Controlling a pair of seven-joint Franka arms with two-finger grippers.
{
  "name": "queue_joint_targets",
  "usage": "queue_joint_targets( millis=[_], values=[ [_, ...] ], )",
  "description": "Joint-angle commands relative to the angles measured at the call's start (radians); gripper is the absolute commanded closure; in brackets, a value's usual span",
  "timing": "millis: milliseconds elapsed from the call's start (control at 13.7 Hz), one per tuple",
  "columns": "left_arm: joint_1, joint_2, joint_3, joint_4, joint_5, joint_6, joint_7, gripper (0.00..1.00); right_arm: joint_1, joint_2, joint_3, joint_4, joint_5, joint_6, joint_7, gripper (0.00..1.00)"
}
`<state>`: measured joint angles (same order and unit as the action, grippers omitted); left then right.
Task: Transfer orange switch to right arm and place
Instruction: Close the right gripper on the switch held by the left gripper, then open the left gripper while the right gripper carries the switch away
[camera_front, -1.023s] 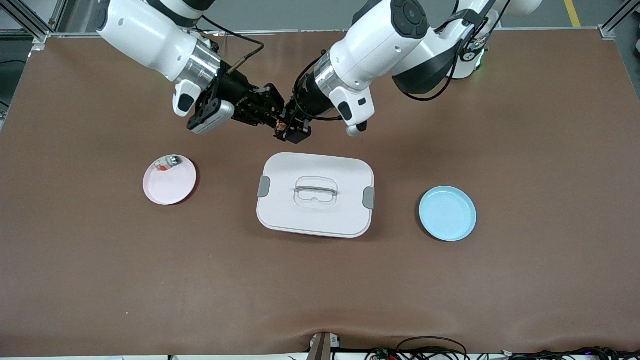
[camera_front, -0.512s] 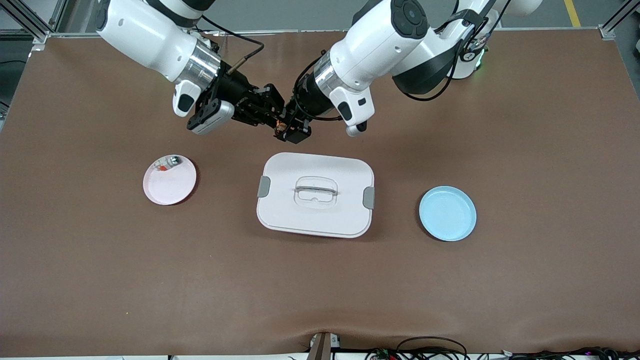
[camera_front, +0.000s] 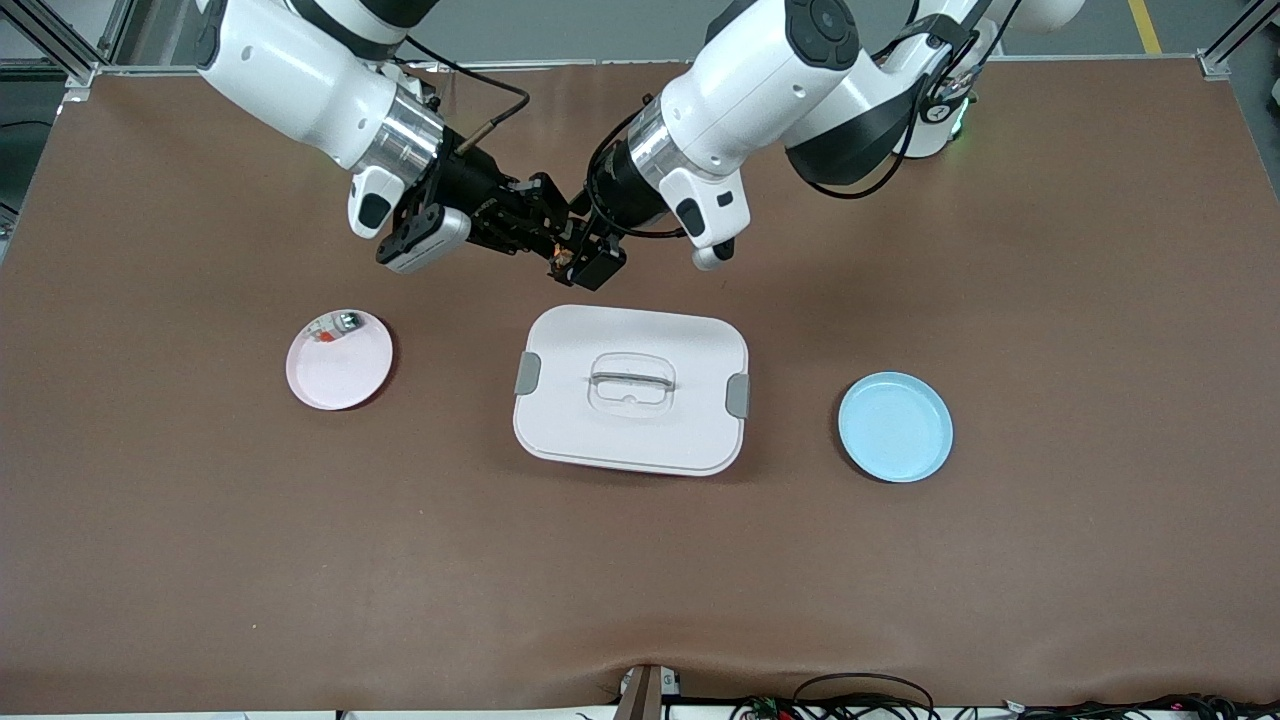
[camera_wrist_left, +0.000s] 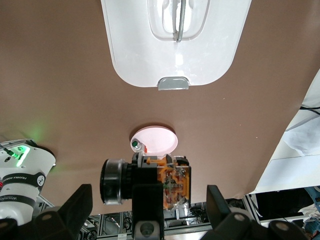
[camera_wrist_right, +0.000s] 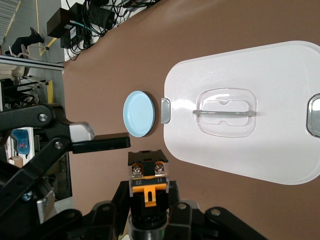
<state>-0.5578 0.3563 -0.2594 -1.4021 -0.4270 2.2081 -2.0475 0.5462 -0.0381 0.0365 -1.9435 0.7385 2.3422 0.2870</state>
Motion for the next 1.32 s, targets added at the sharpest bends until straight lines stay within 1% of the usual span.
queue_joint_targets(
  millis=[0,146,219,365,439,512,585,658,731,877,1023,1096,1243],
  values=[
    [-0.001,-0.008,0.002,0.0,0.011,0.004,-0.007,0.0,0.009,0.004,-0.009,0.009,0.006,-0.004,0.006,1.0],
    [0.003,-0.011,0.0,-0.005,0.051,0.002,0.0,0.0,0.009,0.01,-0.009,0.009,-0.001,-0.006,-0.099,1.0],
    [0.006,-0.013,0.002,-0.008,0.069,-0.005,0.003,0.0,0.008,0.013,-0.01,0.008,-0.002,-0.015,-0.211,1.0],
    [0.021,-0.034,0.006,-0.044,0.106,-0.017,0.048,0.0,-0.003,0.015,-0.012,0.006,-0.011,-0.043,-0.427,1.0],
    [0.053,-0.048,0.006,-0.067,0.108,-0.025,0.09,0.0,-0.009,0.015,-0.017,-0.002,-0.019,-0.055,-0.503,1.0],
    [0.082,-0.063,0.003,-0.084,0.108,-0.043,0.14,0.0,-0.021,0.015,-0.018,-0.003,-0.055,-0.075,-0.57,1.0],
    [0.108,-0.078,0.003,-0.1,0.108,-0.079,0.194,0.0,-0.04,0.015,-0.017,-0.003,-0.123,-0.101,-0.619,1.0],
    [0.14,-0.098,0.003,-0.116,0.108,-0.127,0.267,0.0,-0.054,0.014,-0.018,-0.002,-0.205,-0.147,-0.668,1.0],
    [0.166,-0.117,0.003,-0.127,0.108,-0.186,0.344,0.0,-0.074,0.012,-0.018,0.0,-0.265,-0.2,-0.713,1.0],
    [0.234,-0.144,0.002,-0.144,0.106,-0.304,0.511,0.0,-0.116,0.009,-0.018,0.0,-0.364,-0.283,-0.814,1.0],
    [0.298,-0.152,0.003,-0.144,0.106,-0.398,0.674,0.0,-0.152,0.004,-0.018,-0.003,-0.48,-0.372,-0.919,1.0],
    [0.335,-0.152,0.003,-0.144,0.106,-0.436,0.754,0.0,-0.166,0.001,-0.018,-0.002,-0.534,-0.412,-0.962,1.0],
    [0.418,-0.151,0.002,-0.144,0.106,-0.455,0.913,0.0,-0.205,-0.006,-0.018,-0.006,-0.606,-0.464,-1.079,1.0]
  ],
)
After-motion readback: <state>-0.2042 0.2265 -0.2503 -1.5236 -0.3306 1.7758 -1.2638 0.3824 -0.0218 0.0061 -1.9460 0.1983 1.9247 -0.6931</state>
